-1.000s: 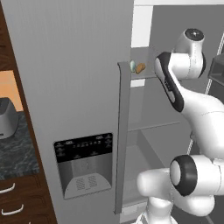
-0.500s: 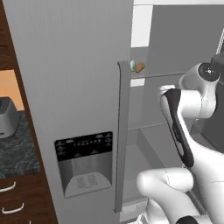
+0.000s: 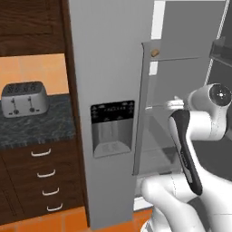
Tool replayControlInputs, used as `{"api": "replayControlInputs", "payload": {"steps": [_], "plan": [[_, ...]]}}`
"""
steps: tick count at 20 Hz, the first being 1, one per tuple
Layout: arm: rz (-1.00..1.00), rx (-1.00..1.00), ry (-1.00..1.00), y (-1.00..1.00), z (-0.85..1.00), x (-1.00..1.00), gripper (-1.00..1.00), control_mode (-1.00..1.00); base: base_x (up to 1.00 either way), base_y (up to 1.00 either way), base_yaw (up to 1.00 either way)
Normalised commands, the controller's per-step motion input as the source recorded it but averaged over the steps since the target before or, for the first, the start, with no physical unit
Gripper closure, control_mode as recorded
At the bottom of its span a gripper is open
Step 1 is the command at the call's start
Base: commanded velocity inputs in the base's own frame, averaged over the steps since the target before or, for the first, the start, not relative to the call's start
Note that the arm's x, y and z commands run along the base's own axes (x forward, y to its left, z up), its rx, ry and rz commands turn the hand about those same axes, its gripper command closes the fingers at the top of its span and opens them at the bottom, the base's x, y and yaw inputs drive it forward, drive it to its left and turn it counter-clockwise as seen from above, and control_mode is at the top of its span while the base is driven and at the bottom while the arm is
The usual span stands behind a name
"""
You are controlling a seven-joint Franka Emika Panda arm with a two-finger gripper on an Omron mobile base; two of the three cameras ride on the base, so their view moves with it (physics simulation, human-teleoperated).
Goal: Place one sweet potato and one fish in each tupperware on the nearby counter, to pack two identical lunches.
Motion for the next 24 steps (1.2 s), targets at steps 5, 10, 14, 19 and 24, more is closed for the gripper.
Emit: {"api": "replayControlInputs", "payload": {"steps": [5,10,14,19,24], "plan": [[0.00,0.00,0.00,0.00,0.00,0.00,1.00,1.00,0.01,1.00,0.00],[0.00,0.00,0.00,0.00,0.00,0.00,1.00,1.00,0.15,1.00,0.00],[0.00,0.00,0.00,0.00,0.00,0.00,1.00,1.00,0.29,1.00,-0.03],[0.00,0.00,0.00,0.00,0.00,0.00,1.00,1.00,0.66,1.00,-0.06],[0.00,0.00,0.00,0.00,0.00,0.00,1.00,1.00,0.73,1.00,-0.09]]}}
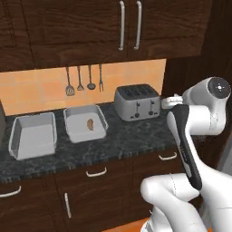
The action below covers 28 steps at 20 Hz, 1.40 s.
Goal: Place one sweet potato and one fish in each tupperware on the nearby counter, to pack two identical lunches.
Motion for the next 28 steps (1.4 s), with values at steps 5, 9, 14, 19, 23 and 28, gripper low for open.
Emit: {"api": "replayControlInputs", "payload": {"steps": [5,9,14,19,23,28], "plan": [[0.00,0.00,0.00,0.00,0.00,0.00,1.00,1.00,0.32,1.00,-0.05],[0.00,0.00,0.00,0.00,0.00,0.00,1.00,1.00,0.28,1.00,-0.05],[0.00,0.00,0.00,0.00,0.00,0.00,1.00,1.00,0.63,0.50,-0.01],[-0.01,0.00,0.00,-0.06,-0.07,0.02,1.00,-1.00,0.42,-0.05,-0.04],[0.00,0.00,0.06,-0.19,-0.57,0.01,1.00,-1.00,0.00,0.00,0.00],[0.03,0.00,0.18,0.11,-0.98,0.44,1.00,-1.00,0.00,0.00,0.00]]}}
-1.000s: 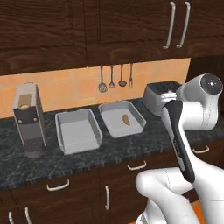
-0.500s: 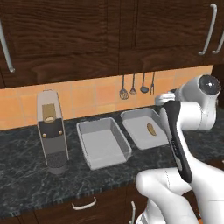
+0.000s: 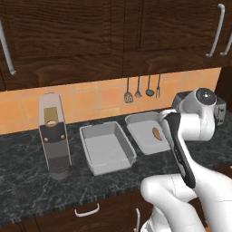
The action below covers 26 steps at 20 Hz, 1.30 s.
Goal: Place one sweet potato and one fish in each tupperware on the nearby counter, to pack two identical lunches.
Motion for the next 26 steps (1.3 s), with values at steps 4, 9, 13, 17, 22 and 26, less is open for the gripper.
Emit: {"api": "replayControlInputs", "payload": {"steps": [4,9,13,17,22,26], "plan": [[0.09,0.04,0.17,0.50,-0.91,0.79,1.00,-1.00,0.00,0.00,0.00],[0.06,0.01,0.25,0.45,-0.55,0.71,1.00,-1.00,0.00,0.00,0.00],[0.01,0.00,0.21,0.06,-0.19,0.50,1.00,-1.00,0.00,0.00,0.00],[0.01,0.01,0.04,-0.05,-0.18,0.41,1.00,-1.00,0.00,0.00,0.00],[0.00,0.00,-0.08,-0.15,-0.34,0.32,1.00,-1.00,0.00,0.00,0.00],[0.00,0.00,-0.12,-0.18,-0.41,0.30,1.00,-1.00,0.00,0.00,0.00]]}}
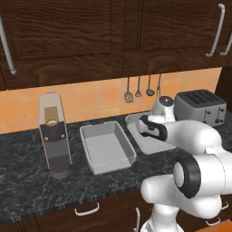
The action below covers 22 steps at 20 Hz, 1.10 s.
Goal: Place one sweet potato and one fish in each tupperware on the nearby counter, to pack two identical lunches.
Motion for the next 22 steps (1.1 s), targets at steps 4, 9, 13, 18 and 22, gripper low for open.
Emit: {"api": "replayControlInputs", "payload": {"steps": [4,9,13,18,22], "plan": [[0.00,0.00,-0.06,-0.18,-0.32,0.26,1.00,-1.00,0.00,0.00,0.00],[0.00,0.00,0.00,-0.01,-0.24,0.41,1.00,-1.00,0.00,0.00,0.00],[0.00,0.00,0.00,0.00,-0.11,0.42,-1.00,-1.00,0.00,0.00,0.00],[0.00,0.00,0.00,0.00,-0.02,0.27,-1.00,-1.00,0.00,0.00,0.00],[0.00,0.03,-0.06,0.00,0.41,-0.66,-1.00,-1.00,0.00,0.00,0.00]]}}
